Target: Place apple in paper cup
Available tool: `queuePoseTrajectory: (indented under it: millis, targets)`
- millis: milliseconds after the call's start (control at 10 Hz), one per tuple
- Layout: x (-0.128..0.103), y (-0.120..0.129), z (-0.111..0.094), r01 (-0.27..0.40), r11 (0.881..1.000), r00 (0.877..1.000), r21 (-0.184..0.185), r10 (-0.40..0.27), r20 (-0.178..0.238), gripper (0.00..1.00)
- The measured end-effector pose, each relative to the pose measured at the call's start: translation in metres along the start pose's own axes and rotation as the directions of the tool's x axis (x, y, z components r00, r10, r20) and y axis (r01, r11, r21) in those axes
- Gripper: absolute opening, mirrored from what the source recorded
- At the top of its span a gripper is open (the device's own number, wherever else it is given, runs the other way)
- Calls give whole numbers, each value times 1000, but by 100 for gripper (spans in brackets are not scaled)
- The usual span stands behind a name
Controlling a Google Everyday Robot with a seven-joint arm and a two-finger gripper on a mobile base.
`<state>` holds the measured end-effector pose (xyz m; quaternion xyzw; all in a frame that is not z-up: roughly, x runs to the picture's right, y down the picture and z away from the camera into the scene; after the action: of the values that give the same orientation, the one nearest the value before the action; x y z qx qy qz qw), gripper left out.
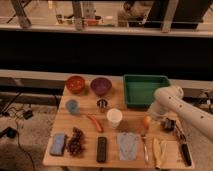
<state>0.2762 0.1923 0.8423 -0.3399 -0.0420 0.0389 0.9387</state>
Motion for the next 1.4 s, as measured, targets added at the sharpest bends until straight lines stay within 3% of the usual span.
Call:
queuePoseTrajectory:
  millis: [400, 500, 900, 1200, 1400]
  targets:
    - [1, -6, -10, -15, 1000, 1000, 19, 15, 17, 2]
    - [1, -8, -19, -18, 999, 1000, 29, 17, 22, 0]
    - [-7, -16, -87, -14, 998, 998, 65, 10, 56, 0]
    - [-51, -16, -109, 67, 995, 993, 79, -74, 93, 0]
    - [-96, -14, -116, 146, 985, 979, 95, -158, 129, 0]
